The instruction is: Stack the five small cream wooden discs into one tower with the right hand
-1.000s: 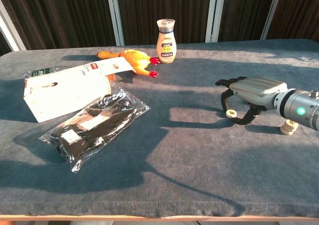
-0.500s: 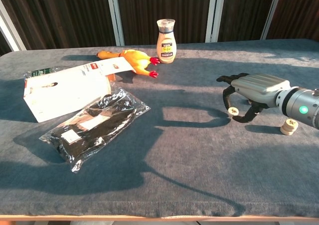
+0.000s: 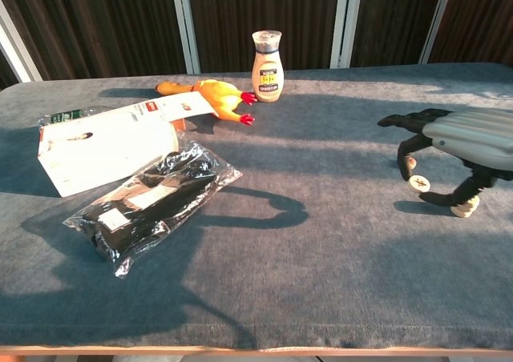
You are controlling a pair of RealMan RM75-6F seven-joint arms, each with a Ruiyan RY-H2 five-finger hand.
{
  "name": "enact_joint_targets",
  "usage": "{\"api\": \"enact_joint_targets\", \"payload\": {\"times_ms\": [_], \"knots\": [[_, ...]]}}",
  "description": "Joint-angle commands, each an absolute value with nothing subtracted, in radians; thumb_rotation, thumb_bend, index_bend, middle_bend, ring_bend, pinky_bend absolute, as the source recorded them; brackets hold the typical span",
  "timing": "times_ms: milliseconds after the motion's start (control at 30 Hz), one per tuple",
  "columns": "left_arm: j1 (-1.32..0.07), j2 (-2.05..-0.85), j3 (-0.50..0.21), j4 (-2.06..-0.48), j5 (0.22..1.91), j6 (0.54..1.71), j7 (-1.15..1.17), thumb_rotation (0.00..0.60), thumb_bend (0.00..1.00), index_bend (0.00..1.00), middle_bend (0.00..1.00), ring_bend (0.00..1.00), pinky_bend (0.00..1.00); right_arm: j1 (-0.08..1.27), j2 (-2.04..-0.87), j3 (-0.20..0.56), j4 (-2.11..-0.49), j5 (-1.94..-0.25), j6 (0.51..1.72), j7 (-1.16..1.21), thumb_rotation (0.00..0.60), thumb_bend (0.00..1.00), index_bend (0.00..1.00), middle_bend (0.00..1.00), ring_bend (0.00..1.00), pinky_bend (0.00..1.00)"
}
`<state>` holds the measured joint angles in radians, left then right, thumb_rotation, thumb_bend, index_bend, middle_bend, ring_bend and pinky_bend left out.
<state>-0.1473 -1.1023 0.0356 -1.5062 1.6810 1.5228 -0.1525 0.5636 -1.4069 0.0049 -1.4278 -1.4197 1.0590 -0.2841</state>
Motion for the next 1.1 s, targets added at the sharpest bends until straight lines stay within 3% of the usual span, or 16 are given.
{"api": "enact_joint_targets", "payload": {"times_ms": [33,433,767,1100], "knots": [[-0.148,-1.102,0.035,-1.507,1.681,1.522,-0.152,0.600,0.48,0.00,0.00,0.00,0.02,0.516,-1.332,-0.048,-1.486,-1.470,1.102,-0.253,0.600,0.47,0.66,0.06,0.00,0.00],[-0.149,-1.103,0.038,-1.511,1.685,1.519,-0.147,0.600,0.48,0.00,0.00,0.00,0.02,0.451,-1.277,-0.060,-1.445,-1.452,1.139,-0.224,0.600,0.47,0.65,0.06,0.00,0.00],[-0.155,-1.105,0.033,-1.514,1.675,1.507,-0.142,0.600,0.48,0.00,0.00,0.00,0.02,0.474,-1.335,0.003,-1.323,-1.357,1.048,-0.207,0.600,0.47,0.65,0.06,0.00,0.00],[-0.155,-1.104,0.032,-1.516,1.672,1.506,-0.140,0.600,0.48,0.00,0.00,0.00,0.02,0.476,-1.352,0.007,-1.314,-1.371,1.034,-0.202,0.600,0.47,0.65,0.06,0.00,0.00]]}}
